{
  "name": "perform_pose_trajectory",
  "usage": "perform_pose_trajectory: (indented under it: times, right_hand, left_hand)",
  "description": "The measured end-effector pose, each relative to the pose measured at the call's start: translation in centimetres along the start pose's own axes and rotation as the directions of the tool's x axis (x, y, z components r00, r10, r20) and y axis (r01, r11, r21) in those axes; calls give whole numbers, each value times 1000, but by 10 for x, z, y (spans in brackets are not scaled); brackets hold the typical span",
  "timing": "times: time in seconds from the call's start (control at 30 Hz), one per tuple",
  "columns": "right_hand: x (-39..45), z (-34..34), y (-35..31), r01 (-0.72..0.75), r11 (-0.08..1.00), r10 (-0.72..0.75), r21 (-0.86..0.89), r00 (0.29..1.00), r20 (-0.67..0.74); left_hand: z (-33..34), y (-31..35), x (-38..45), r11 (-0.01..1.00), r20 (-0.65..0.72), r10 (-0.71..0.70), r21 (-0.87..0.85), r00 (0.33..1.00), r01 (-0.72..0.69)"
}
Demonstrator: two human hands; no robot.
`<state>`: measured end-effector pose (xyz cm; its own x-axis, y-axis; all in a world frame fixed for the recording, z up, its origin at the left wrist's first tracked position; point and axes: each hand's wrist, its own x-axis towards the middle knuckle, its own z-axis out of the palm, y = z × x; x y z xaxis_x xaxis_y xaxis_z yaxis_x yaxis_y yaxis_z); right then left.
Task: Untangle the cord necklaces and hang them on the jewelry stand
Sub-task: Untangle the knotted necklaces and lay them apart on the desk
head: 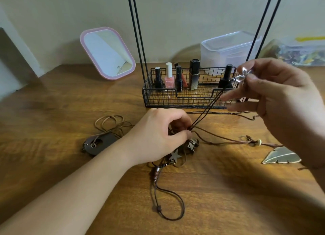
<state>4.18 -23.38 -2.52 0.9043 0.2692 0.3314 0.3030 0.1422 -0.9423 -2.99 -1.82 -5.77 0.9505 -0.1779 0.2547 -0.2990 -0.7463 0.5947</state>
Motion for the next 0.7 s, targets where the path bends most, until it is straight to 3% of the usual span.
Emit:
perform_pose_trajectory:
  times: [0.03,0.1,0.17,0.37,0.53,0.63,0.7]
  right_hand:
    - [-1,-2,1,15,985,-17,-170,1000,-15]
    - [-1,-5,5,70,813,-65,-578,997,29]
    - [-1,-4,10,81,674,-25,-734,996,87]
    - [-1,7,20,57,535,128,-843,981,147]
    - [-1,5,24,113,443,234,-889,943,237]
    - [-4,9,25,199,392,121,-898,957,265]
    - [-9,14,17,275,470,59,-839,938,340]
  left_hand:
    - [-1,-1,0,1000,3,-13,2,1000,13]
    - [-4,-3,-2,999,20,-19,42,1000,18]
    - [-8,-3,-3,995,48,5,100,999,-10]
    - [-19,-3,-5,975,28,68,211,997,-72]
    - [-26,-6,-5,972,-84,147,195,986,-129]
    - [-29,-5,-5,971,-137,197,163,971,-174]
    - [-30,-4,-6,973,-142,195,149,970,-174]
